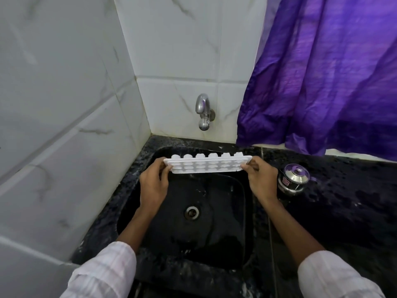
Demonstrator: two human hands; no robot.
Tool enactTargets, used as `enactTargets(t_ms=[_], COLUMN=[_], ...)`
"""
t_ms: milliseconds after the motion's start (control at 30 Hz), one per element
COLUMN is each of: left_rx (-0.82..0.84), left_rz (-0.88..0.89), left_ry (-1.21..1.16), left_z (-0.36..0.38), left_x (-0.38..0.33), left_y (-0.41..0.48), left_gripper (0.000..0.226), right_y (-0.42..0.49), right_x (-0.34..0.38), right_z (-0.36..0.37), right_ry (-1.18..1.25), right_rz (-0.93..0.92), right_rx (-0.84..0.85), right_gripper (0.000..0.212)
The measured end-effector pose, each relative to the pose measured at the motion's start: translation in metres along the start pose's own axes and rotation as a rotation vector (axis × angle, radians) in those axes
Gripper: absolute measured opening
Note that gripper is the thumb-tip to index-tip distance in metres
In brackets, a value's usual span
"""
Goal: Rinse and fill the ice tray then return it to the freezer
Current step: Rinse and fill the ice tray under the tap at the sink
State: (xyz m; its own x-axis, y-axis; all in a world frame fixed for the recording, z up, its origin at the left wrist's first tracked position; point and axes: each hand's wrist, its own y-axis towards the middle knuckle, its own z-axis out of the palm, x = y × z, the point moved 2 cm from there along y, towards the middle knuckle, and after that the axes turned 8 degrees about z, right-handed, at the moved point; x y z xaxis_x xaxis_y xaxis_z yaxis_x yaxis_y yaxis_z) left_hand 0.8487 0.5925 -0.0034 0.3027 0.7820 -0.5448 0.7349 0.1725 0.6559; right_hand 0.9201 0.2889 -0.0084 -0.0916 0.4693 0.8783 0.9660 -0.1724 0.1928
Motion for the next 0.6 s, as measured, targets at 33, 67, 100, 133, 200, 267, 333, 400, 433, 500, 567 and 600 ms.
enactTargets(t_ms=[33,67,100,133,200,267,333,400,433,500,567,600], left_rx=[0.013,0.026,0.022,-0.001,-0.055,-0.034,0.009,-0.014,-0.027,-0.021,-0.005,0.0], left_rz=[-0.012,-0.026,-0.027,-0.017,0.008,-0.008,-0.072,-0.104,-0.102,-0.092,-0.081,-0.063], left_ry=[-0.003,-0.005,-0.007,-0.006,-0.008,-0.009,-0.011,-0.039,-0.06,-0.077,-0.085,-0.104], left_z=[-0.001,-0.002,-0.003,-0.004,-0.006,-0.005,-0.001,0.001,0.001,0.001,0.001,0.002], left_x=[-0.001,-0.002,-0.004,-0.006,-0.009,-0.006,0.0,0.004,0.006,0.007,0.008,0.008], left_y=[-0.003,-0.006,-0.008,-0.01,-0.012,-0.011,-0.01,-0.009,-0.007,-0.003,0.003,0.004], left_gripper=[0.018,0.019,0.02,0.02,0.018,0.018,0.021,0.022,0.023,0.024,0.026,0.026], right_y=[-0.001,-0.003,-0.004,-0.006,-0.011,-0.014,-0.016,-0.014,-0.012,-0.014,-0.02,-0.022], right_x=[0.0,0.0,-0.001,-0.002,-0.001,0.0,-0.001,-0.002,0.001,0.004,0.008,0.006], right_z=[0.0,0.0,0.0,0.0,-0.003,-0.002,0.001,0.004,0.003,0.005,0.007,0.008], right_ry=[-0.015,-0.047,-0.061,-0.049,0.001,-0.008,-0.075,-0.065,-0.038,-0.043,-0.065,-0.041], right_rz=[0.001,0.005,0.006,0.002,-0.023,-0.016,0.038,0.055,0.053,0.074,0.094,0.093], right_rx=[0.027,0.062,0.084,0.076,0.002,-0.003,0.048,0.027,-0.003,-0.008,-0.016,-0.055], right_gripper=[0.005,0.004,0.006,0.007,0.01,0.007,0.005,0.007,0.007,0.008,0.008,0.008])
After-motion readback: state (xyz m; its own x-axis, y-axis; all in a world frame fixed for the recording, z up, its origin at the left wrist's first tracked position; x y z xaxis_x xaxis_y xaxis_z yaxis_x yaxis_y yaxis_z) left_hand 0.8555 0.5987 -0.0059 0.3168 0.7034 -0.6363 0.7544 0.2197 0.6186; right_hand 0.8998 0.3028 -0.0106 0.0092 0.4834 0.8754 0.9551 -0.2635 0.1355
